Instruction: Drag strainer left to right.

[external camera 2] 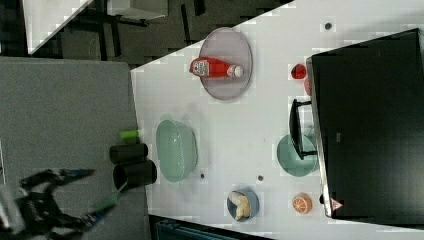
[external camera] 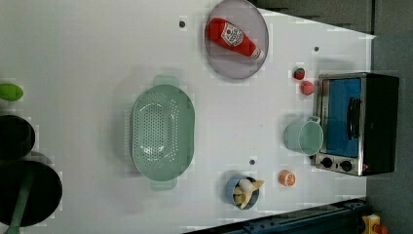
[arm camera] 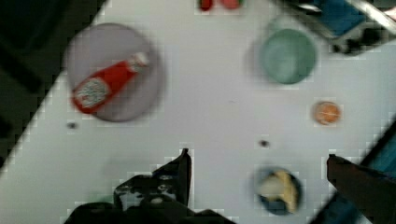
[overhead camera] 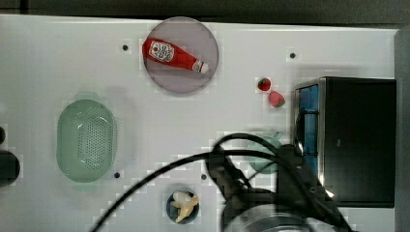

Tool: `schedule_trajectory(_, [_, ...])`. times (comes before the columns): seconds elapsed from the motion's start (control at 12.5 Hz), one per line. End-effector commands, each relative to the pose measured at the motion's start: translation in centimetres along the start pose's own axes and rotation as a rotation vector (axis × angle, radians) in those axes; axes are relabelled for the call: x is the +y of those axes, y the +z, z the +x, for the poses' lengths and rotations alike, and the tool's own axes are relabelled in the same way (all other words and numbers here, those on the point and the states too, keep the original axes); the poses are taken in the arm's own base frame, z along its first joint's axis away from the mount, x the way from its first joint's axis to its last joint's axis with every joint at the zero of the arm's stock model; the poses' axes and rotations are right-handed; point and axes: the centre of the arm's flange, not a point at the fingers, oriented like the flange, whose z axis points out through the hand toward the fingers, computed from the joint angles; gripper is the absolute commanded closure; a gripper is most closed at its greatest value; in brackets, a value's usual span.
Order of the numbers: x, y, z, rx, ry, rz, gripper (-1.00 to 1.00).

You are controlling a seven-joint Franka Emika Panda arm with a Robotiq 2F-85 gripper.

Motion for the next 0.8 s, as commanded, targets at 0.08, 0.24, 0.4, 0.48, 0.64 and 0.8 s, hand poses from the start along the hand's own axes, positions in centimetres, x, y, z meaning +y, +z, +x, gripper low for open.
schedule_trajectory(0.08, [-9.8,10.8,-7.1,-0.096,-0.091,-0.155,-1.0])
schedule_trajectory(0.24, [-13.4,14.9,-11.6,-0.095,0.0,-0.22,-1.0])
schedule_trajectory(0.4, [-16.6,19.2,-16.1,-0.088,0.117,-0.257,-1.0])
schedule_trajectory(0.48, [-18.0,21.3,-18.2,-0.086,0.185,-0.266,-1.0])
schedule_trajectory(0.64, [-20.0,25.8,-22.2,-0.091,0.331,-0.284,-1.0])
schedule_trajectory(0.8, [-21.0,30.5,-25.0,-0.11,0.462,-0.298,-1.0])
